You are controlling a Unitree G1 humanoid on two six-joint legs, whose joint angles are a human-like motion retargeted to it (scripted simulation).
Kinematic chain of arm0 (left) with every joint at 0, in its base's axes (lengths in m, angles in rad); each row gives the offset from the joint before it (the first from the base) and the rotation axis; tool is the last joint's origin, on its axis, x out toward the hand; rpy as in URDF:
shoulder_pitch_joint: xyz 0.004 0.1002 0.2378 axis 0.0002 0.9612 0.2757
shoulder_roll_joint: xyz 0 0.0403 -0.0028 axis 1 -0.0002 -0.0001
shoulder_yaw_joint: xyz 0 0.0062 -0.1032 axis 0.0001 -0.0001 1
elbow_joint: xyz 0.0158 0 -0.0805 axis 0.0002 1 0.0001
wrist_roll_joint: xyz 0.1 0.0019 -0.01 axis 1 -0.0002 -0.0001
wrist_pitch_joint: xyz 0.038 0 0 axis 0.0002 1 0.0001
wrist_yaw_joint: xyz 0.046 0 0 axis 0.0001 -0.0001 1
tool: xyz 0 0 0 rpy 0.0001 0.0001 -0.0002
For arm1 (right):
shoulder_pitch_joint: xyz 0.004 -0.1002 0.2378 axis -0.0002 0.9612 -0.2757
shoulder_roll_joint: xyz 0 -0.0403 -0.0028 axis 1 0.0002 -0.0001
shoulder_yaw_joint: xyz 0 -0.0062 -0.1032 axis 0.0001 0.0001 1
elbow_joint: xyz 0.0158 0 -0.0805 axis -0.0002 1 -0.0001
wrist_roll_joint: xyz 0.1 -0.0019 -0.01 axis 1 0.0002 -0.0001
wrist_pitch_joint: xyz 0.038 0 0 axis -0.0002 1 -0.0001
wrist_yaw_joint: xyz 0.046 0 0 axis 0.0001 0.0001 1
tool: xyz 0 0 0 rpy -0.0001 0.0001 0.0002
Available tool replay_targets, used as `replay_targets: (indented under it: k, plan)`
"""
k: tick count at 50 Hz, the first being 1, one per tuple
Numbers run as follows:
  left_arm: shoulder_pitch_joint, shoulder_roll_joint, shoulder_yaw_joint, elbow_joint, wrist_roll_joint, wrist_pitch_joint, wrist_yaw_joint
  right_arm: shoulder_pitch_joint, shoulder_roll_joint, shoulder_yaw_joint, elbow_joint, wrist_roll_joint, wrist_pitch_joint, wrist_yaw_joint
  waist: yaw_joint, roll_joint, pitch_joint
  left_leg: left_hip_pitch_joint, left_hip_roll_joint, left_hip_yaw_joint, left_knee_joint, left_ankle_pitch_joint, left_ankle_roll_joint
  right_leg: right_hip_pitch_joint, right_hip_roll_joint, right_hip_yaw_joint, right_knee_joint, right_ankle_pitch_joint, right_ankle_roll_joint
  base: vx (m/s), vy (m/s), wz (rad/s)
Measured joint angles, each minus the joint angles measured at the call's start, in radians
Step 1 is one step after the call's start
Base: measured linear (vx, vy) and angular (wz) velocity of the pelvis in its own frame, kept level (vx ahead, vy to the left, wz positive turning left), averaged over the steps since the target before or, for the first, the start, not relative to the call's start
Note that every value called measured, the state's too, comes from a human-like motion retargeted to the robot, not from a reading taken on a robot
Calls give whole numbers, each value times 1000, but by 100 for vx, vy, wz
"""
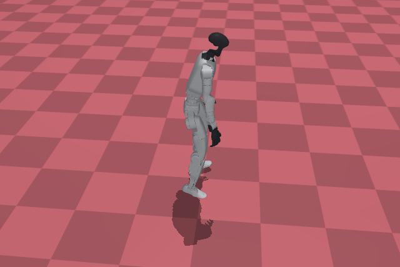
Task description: Upper body actions
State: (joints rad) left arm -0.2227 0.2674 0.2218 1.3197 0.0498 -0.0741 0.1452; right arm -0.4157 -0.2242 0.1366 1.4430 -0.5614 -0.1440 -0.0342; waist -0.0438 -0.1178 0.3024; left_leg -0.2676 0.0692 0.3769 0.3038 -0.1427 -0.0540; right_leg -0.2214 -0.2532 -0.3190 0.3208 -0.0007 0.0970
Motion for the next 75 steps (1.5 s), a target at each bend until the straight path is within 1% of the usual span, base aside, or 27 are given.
replay_targets:
  k: [3, 5, 7, 9, 10, 15, 20, 22, 25, 27, 30, 33, 37, 41, 45, 48, 50, 55, 56, 59, 62, 64, 67, 70, 72, 73, 75]
  plan:
    - [-142, 48, -105, -1, 21, -23, -1, -75, -17, 7, -43, -2, -20, -9, 10, 30, 86, -149, 59, -35, 213, -75, -3, -97, -12, -26, 149, -53, 6, -39, -18, 52]
    - [-208, 66, -136, -4, 43, -34, 0, -115, -26, 9, -63, -22, -29, -6, 31, 37, 117, -221, 93, -24, 312, -110, -5, -164, -8, -8, 226, -82, 3, -29, -10, -17]
    - [-286, 79, -145, -12, 90, -50, 4, -169, -23, 2, -84, -69, -31, -7, 47, 39, 146, -325, 144, -3, 446, -154, -6, -275, 4, 20, 343, -123, -11, -35, -5, -36]
    - [-349, 86, -152, -17, 122, -59, 8, -216, -22, -10, -86, -87, -32, -11, 61, 39, 164, -421, 167, -7, 553, -187, -4, -368, 11, 53, 435, -149, -13, -26, -6, -22]
    - [-371, 86, -155, -20, 132, -61, 12, -234, -23, -15, -84, -89, -34, -13, 66, 40, 172, -459, 171, -14, 593, -199, -2, -403, 14, 64, 470, -158, -14, -23, -8, -10]
    - [-518, 102, -169, -16, 133, -80, 26, -363, -46, -15, -81, -68, -40, 11, 96, 48, 190, -729, 225, -48, 857, -279, 23, -672, 53, 80, 716, -219, -61, -26, -9, -20]
    - [-636, 137, -186, -9, 97, -88, 7, -465, -103, 31, -119, -80, -63, 8, 123, 62, 206, -962, 275, -90, 1076, -340, 50, -888, 98, 55, 922, -266, -117, -21, -6, -31]
    - [-692, 164, -205, -12, 73, -86, -13, -513, -143, 67, -144, -75, -80, -2, 131, 60, 210, -1070, 290, -97, 1176, -366, 71, -996, 112, 35, 1029, -288, -153, -23, -3, -27]
    - [-742, 184, -213, -21, 75, -83, -24, -557, -184, 94, -165, -69, -90, -21, 132, 51, 214, -1181, 295, -101, 1285, -388, 91, -1106, 106, 22, 1146, -311, -191, -18, -2, 0]
    - [-776, 209, -229, -25, 77, -88, -37, -592, -215, 118, -174, -58, -94, -36, 131, 41, 216, -1273, 300, -91, 1384, -404, 121, -1197, 92, 11, 1251, -333, -226, -15, 0, 10]
    - [-758, 225, -237, -21, 91, -90, -36, -587, -222, 154, -174, -44, -98, -33, 123, 8, 218, -1302, 314, -52, 1495, -435, 150, -1257, 76, 37, 1383, -371, -257, -5, 1, 1]
    - [-708, 250, -244, -9, 121, -82, -22, -574, -202, 205, -151, -28, -107, -16, 110, -34, 218, -1302, 350, 2, 1642, -487, 195, -1299, 74, 65, 1552, -417, -301, 2, 8, -23]
    - [-654, 280, -261, 3, 152, -71, -2, -559, -173, 248, -123, -7, -107, -17, 96, -72, 218, -1302, 387, 63, 1768, -524, 259, -1338, 81, 85, 1706, -453, -348, 2, 11, -21]
    - [-622, 269, -236, 7, 178, -72, 17, -542, -148, 242, -106, 9, -108, -39, 94, -85, 218, -1302, 394, 86, 1807, -533, 294, -1348, 90, 106, 1765, -461, -353, 1, 12, -14]
    - [-640, 269, -228, 4, 164, -95, 15, -562, -155, 228, -98, 18, -125, -60, 102, -73, 218, -1302, 367, 71, 1716, -486, 283, -1326, 109, 105, 1687, -430, -336, -2, -2, 3]
    - [-690, 290, -229, -13, 190, -92, 12, -607, -208, 212, -109, -32, -133, -68, 116, -29, 218, -1302, 352, 18, 1547, -402, 250, -1277, 136, 91, 1520, -378, -285, -17, -13, 11]
    - [-714, 307, -236, -24, 195, -93, 12, -629, -241, 208, -116, -61, -125, -84, 125, -3, 218, -1302, 346, -13, 1462, -365, 229, -1249, 146, 77, 1424, -345, -263, -18, -12, 5]
    - [-755, 358, -226, -55, 202, -101, -13, -657, -330, 176, -144, -143, -107, -102, 155, 62, 218, -1292, 332, -119, 1221, -265, 137, -1153, 189, 44, 1095, -223, -200, -11, -13, -7]
    - [-742, 367, -222, -51, 200, -100, -19, -641, -336, 164, -147, -164, -99, -100, 159, 73, 218, -1258, 329, -134, 1160, -245, 114, -1110, 201, 48, 1014, -193, -183, -1, -8, -14]
    - [-673, 375, -222, -32, 188, -88, -38, -552, -332, 125, -161, -207, -75, -102, 166, 95, 218, -1130, 326, -155, 1011, -206, 60, -972, 226, 65, 825, -130, -144, 6, -4, -7]
    - [-573, 357, -231, -5, 158, -62, -62, -428, -297, 77, -164, -214, -45, -117, 160, 101, 218, -968, 302, -146, 860, -169, 24, -821, 231, 87, 662, -79, -117, 17, -1, 18]
    - [-487, 328, -234, 18, 109, -53, -92, -337, -260, 59, -143, -178, -25, -135, 150, 105, 218, -838, 281, -131, 736, -135, 6, -697, 229, 105, 528, -37, -96, 24, 1, 26]
    - [-317, 253, -190, 35, 35, -68, -151, -200, -194, 57, -78, -122, -33, -155, 123, 102, 218, -619, 243, -89, 518, -67, -5, -489, 210, 112, 300, 37, -74, 25, 4, 28]
    - [-151, 153, -120, 27, -26, -88, -154, -65, -127, 12, -41, -153, -29, -185, 91, 88, 218, -421, 188, -39, 326, -11, -2, -319, 173, 106, 131, 86, -58, 28, 8, 26]
    - [-44, 80, -62, 28, -47, -104, -145, 33, -63, -59, -14, -140, 2, -264, 72, 76, 218, -288, 138, -24, 202, 23, 5, -207, 149, 97, 36, 113, -51, 39, 11, 25]
    - [18, 34, -23, 33, -54, -109, -131, 87, -21, -111, 12, -102, 14, -319, 62, 68, 218, -209, 106, -21, 133, 39, 13, -138, 135, 85, -15, 123, -47, 49, 14, 22]
    - [102, -44, 37, 68, -79, -109, -90, 172, 32, -203, 66, -6, 16, -370, 49, 46, 204, -90, 58, -15, 27, 64, 24, -39, 106, 69, -87, 135, -40, 48, 16, 14]
